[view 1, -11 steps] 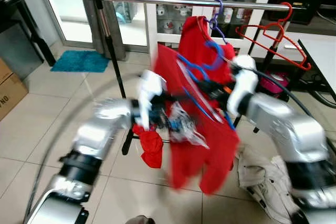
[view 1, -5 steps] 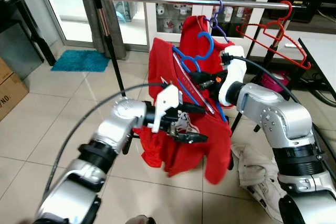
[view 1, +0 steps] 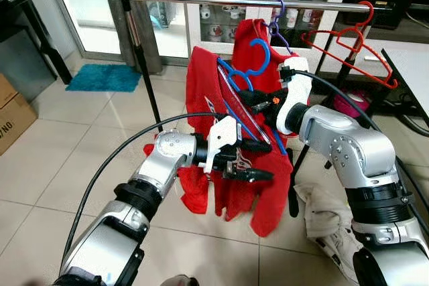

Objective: Hang hanger

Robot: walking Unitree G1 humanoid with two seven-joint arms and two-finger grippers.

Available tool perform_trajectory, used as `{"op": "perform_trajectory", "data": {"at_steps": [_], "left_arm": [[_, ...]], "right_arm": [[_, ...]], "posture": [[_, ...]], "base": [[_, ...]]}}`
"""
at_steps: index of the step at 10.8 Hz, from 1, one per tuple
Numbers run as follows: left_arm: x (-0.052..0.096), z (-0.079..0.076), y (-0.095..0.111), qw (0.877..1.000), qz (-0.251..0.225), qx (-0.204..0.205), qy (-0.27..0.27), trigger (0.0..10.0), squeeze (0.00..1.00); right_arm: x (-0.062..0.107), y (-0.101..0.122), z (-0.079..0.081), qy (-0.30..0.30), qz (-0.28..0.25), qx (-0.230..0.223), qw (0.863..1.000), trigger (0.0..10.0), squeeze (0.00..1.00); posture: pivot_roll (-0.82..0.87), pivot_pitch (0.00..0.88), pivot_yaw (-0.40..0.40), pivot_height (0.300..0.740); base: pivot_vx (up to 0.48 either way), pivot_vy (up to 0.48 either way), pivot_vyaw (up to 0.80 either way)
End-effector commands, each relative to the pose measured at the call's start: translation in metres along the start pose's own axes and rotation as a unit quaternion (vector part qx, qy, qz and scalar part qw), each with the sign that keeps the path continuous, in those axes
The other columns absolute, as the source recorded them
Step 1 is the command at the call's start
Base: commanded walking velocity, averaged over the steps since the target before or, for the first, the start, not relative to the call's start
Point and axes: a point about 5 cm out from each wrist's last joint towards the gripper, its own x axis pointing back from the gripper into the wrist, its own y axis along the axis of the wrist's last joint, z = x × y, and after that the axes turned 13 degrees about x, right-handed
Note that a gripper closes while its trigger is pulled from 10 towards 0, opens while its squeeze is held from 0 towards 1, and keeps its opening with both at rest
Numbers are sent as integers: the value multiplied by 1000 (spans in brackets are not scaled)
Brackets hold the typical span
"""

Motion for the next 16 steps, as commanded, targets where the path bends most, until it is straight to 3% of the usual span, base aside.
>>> {"op": "perform_trajectory", "data": {"at_steps": [1,5,8,10,11,12,13,16], "left_arm": [[0,3,6,1000,6,-16,-1,0,0],[-4,8,9,999,-8,-32,16,0,0],[-5,12,13,997,-17,-66,41,0,0],[-6,11,8,997,-3,-70,33,0,0],[-7,10,6,997,6,-72,29,3922,0],[-8,9,4,998,7,-65,25,10000,0],[-8,9,4,998,8,-65,21,10000,1000],[-8,10,6,994,8,-98,40,10000,1000]], "right_arm": [[0,12,0,-3,-15,12,1000,10000,0],[-1,15,2,4,-21,15,1000,10000,0],[-1,15,3,8,-22,15,1000,10000,0],[-1,15,4,8,-22,16,1000,10000,0],[-1,15,4,8,-22,16,1000,10000,0],[-1,15,4,9,-22,16,1000,10000,0],[-1,14,4,8,-22,17,1000,10000,0],[-1,15,6,11,-22,18,1000,10000,0]], "posture": [[-164,0,80,740],[-164,0,79,740],[-164,0,80,740],[-166,0,84,740],[-167,0,85,740],[-168,0,86,740],[-168,0,86,740],[-170,0,89,740]], "base": [[0,0,0],[0,0,0],[0,0,0],[0,0,0],[0,0,0],[0,0,0],[0,0,0],[0,0,0]]}}
